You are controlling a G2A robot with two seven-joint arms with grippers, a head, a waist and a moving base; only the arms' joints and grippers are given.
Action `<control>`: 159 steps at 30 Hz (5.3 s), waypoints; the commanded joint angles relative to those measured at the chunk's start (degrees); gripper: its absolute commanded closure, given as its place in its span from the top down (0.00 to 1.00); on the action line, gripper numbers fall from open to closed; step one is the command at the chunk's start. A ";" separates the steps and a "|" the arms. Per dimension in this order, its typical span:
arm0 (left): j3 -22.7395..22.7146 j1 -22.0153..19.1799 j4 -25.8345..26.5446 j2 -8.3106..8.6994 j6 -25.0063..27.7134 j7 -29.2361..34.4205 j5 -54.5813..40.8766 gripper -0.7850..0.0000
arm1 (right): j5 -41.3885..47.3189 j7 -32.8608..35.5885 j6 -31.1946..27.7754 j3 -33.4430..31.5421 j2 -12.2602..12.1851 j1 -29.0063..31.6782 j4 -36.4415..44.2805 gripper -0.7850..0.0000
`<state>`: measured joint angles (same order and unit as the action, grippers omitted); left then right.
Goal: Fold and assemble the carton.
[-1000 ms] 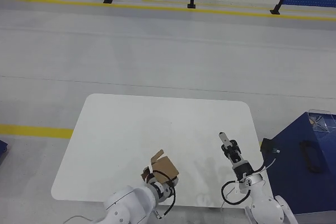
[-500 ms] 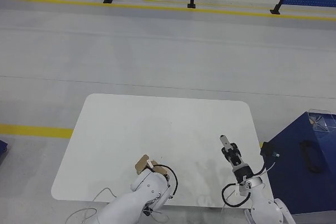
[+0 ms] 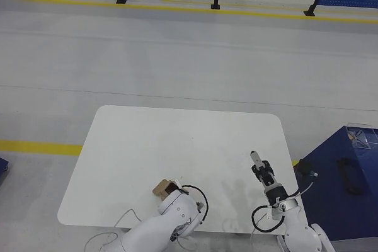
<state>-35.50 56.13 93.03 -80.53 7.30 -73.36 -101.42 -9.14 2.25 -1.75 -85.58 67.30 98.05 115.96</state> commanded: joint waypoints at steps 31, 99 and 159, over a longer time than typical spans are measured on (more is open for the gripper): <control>-23.37 27.24 31.95 11.85 -46.27 50.56 29.63 1.00 | -1.85 1.64 2.64 1.49 0.51 -1.15 0.57 1.00; -3.00 7.21 22.81 18.16 -62.45 24.23 47.46 1.00 | -48.45 0.78 20.26 33.40 9.56 -25.23 -27.78 1.00; -10.44 28.07 4.72 16.66 2.66 42.22 74.52 1.00 | -65.79 -6.79 15.85 34.69 11.12 -21.76 -36.47 1.00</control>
<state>-46.29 84.81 98.76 -63.41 10.14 -30.38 -26.77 -74.44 -4.81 14.14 -50.96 78.36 76.37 79.62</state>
